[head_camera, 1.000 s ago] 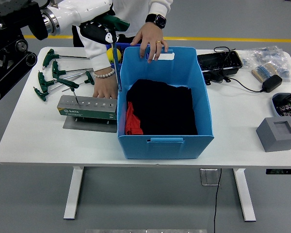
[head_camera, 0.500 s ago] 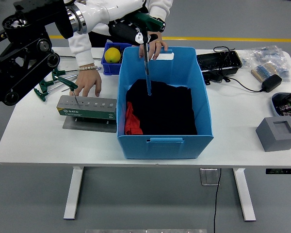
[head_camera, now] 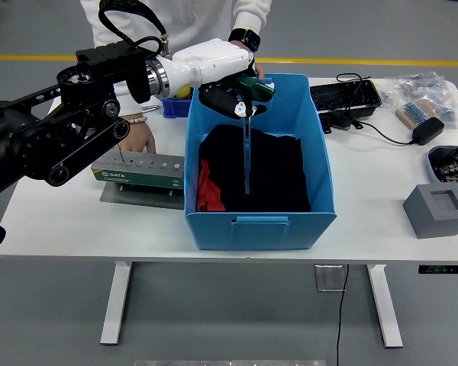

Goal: Lift tool from toolbox,place it in box,lift tool from toolbox,place it in box

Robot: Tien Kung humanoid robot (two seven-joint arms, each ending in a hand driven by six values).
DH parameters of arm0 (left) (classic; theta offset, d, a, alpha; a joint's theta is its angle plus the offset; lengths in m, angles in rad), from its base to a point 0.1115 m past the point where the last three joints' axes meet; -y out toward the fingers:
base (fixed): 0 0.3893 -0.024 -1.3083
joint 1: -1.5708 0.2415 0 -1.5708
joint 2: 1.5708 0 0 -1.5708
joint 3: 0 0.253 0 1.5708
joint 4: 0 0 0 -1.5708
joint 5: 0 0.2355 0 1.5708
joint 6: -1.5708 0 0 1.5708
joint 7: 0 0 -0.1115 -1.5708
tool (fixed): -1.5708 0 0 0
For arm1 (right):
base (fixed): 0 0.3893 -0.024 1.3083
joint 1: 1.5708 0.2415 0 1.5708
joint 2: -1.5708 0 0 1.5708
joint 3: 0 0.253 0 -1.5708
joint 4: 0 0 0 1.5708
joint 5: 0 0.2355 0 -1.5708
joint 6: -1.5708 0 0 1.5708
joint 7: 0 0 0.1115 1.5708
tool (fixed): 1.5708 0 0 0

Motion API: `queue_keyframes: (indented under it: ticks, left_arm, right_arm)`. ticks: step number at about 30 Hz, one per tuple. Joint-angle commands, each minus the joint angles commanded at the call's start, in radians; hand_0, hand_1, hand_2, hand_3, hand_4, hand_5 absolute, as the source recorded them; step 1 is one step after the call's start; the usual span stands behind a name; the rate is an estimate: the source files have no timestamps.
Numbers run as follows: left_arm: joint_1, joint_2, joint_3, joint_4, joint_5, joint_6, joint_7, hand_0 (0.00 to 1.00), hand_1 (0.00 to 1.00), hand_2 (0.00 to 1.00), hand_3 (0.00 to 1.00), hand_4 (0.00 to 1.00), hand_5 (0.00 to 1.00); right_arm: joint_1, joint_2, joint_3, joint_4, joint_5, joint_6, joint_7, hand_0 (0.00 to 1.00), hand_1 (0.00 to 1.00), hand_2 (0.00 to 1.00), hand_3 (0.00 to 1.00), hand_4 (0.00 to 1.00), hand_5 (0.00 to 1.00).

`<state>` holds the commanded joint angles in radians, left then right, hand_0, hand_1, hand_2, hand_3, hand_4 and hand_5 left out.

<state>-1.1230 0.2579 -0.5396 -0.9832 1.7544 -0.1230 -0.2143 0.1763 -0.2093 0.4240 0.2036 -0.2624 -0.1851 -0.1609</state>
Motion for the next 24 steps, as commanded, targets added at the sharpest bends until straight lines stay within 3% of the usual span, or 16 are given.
queue_keyframes:
  ticks: [4, 19, 20, 24]
  left_arm:
    - [-0.001, -0.02, 0.04, 0.059, -0.049, 0.003, -0.001, 0.075, 0.002, 0.015, 0.032, 0.652, 0.536]
    - [-0.023, -0.096, 0.191, 0.136, -0.09, 0.069, -0.041, 0.118, 0.007, 0.074, 0.116, 0.666, 0.52]
    - [-0.024, -0.1, 0.197, 0.14, -0.086, 0.075, -0.045, 0.185, 0.209, 0.326, 0.504, 0.728, 0.514]
    - [-0.025, -0.12, 0.208, 0.159, -0.083, 0.118, -0.076, 0.185, 0.209, 0.326, 0.504, 0.728, 0.514]
  right_arm:
    - [0.002, -0.002, -0.001, 0.0, -0.001, 0.0, 0.0, 0.651, 0.624, 0.697, 0.56, 0.769, 0.672]
    - [0.016, -0.008, 0.013, 0.002, -0.033, 0.001, -0.008, 0.652, 0.624, 0.697, 0.559, 0.77, 0.672]
    - [0.016, -0.009, 0.014, 0.002, -0.034, 0.001, -0.008, 0.653, 0.624, 0.697, 0.559, 0.769, 0.67]
    - [0.018, -0.008, 0.019, 0.002, -0.045, 0.001, -0.011, 0.653, 0.624, 0.697, 0.559, 0.769, 0.67]
